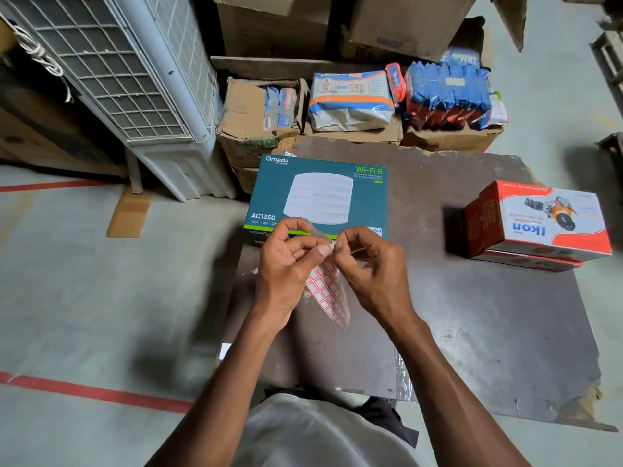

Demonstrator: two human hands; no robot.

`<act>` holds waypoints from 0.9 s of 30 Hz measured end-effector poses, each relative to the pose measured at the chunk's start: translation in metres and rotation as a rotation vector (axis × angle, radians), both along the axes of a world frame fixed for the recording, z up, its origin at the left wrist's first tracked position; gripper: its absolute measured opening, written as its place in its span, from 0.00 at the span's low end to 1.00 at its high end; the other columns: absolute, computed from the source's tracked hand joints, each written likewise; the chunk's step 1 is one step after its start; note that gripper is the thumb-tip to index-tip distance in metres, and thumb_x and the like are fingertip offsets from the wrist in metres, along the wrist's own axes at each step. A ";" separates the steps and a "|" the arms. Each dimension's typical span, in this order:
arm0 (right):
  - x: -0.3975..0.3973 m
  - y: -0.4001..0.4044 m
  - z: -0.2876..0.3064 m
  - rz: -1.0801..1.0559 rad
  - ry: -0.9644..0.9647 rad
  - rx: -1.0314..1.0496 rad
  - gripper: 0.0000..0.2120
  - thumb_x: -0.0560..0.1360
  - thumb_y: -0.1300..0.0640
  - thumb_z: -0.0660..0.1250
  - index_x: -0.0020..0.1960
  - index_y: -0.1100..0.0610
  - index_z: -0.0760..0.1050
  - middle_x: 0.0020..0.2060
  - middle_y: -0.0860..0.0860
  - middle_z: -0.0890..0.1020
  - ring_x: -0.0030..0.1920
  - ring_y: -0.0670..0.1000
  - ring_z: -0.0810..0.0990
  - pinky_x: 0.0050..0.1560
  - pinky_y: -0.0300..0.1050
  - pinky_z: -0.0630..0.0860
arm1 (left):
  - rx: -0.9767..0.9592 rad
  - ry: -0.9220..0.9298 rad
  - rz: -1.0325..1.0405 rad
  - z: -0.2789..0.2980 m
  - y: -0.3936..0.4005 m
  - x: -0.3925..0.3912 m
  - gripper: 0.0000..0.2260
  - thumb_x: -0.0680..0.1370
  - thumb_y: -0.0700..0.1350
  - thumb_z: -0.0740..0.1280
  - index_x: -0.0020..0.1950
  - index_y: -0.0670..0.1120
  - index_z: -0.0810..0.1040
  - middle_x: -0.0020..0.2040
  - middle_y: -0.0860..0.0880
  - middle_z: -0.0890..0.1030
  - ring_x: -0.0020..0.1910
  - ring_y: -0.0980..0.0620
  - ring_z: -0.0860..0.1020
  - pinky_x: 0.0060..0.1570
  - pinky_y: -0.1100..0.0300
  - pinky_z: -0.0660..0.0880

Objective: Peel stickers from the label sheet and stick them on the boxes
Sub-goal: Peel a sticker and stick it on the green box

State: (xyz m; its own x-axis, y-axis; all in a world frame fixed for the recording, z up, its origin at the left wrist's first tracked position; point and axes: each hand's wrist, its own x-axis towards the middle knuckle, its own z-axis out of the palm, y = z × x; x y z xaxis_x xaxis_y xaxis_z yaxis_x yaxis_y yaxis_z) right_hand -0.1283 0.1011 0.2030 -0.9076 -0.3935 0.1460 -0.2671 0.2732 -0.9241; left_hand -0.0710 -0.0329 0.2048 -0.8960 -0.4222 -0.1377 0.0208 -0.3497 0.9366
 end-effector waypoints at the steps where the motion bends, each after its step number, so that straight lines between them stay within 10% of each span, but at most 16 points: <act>1: 0.000 0.000 0.000 0.008 -0.019 -0.011 0.06 0.79 0.57 0.69 0.44 0.56 0.81 0.37 0.46 0.83 0.39 0.49 0.82 0.40 0.48 0.80 | 0.017 0.001 0.002 0.001 -0.001 0.000 0.14 0.71 0.35 0.72 0.53 0.45 0.73 0.42 0.45 0.87 0.41 0.49 0.84 0.47 0.57 0.81; 8: 0.000 0.000 -0.001 0.042 -0.145 -0.117 0.09 0.84 0.57 0.64 0.51 0.56 0.83 0.42 0.48 0.85 0.43 0.51 0.84 0.47 0.61 0.81 | 0.023 -0.003 0.017 0.001 -0.009 -0.001 0.13 0.71 0.35 0.72 0.52 0.45 0.74 0.42 0.46 0.86 0.43 0.49 0.85 0.47 0.59 0.80; 27: -0.007 -0.001 -0.001 0.082 -0.230 -0.059 0.04 0.80 0.59 0.71 0.49 0.54 0.86 0.40 0.44 0.87 0.43 0.47 0.86 0.48 0.51 0.85 | -0.040 -0.036 0.015 -0.008 -0.017 0.003 0.16 0.69 0.40 0.76 0.53 0.46 0.74 0.44 0.43 0.87 0.44 0.47 0.85 0.50 0.55 0.80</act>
